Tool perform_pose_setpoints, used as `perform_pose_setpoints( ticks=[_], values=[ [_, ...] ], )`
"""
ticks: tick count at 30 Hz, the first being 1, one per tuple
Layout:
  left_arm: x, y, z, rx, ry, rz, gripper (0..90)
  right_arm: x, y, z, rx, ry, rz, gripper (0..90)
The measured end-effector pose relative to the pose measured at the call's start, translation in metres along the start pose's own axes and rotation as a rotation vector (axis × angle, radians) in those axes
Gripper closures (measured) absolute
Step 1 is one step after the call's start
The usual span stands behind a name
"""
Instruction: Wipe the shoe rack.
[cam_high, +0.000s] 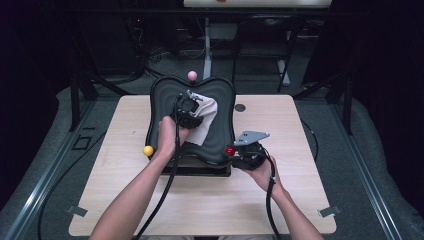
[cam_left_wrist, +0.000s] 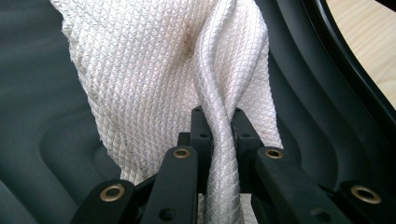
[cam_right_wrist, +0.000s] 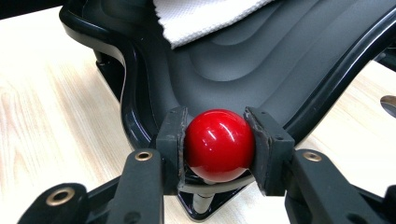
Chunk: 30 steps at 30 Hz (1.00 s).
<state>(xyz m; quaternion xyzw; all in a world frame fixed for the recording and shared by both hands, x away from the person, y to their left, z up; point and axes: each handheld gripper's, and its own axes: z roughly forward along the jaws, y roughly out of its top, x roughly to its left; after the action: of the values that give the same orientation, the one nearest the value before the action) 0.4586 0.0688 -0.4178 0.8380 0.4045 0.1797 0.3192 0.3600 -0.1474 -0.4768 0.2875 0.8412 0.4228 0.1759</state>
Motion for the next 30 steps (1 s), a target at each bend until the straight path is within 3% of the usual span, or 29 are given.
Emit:
perform_pose_setpoints(
  ticks=[18,30],
  values=[
    [0.008,0.043,0.012,0.002,0.044,-0.014,82.3,0.000,0.000,0.000,0.001,0.001,-0.002,60.6],
    [0.006,0.065,0.019,0.012,0.046,-0.015,82.1,0.000,0.000,0.000,0.001,0.001,-0.005,60.6]
  ],
)
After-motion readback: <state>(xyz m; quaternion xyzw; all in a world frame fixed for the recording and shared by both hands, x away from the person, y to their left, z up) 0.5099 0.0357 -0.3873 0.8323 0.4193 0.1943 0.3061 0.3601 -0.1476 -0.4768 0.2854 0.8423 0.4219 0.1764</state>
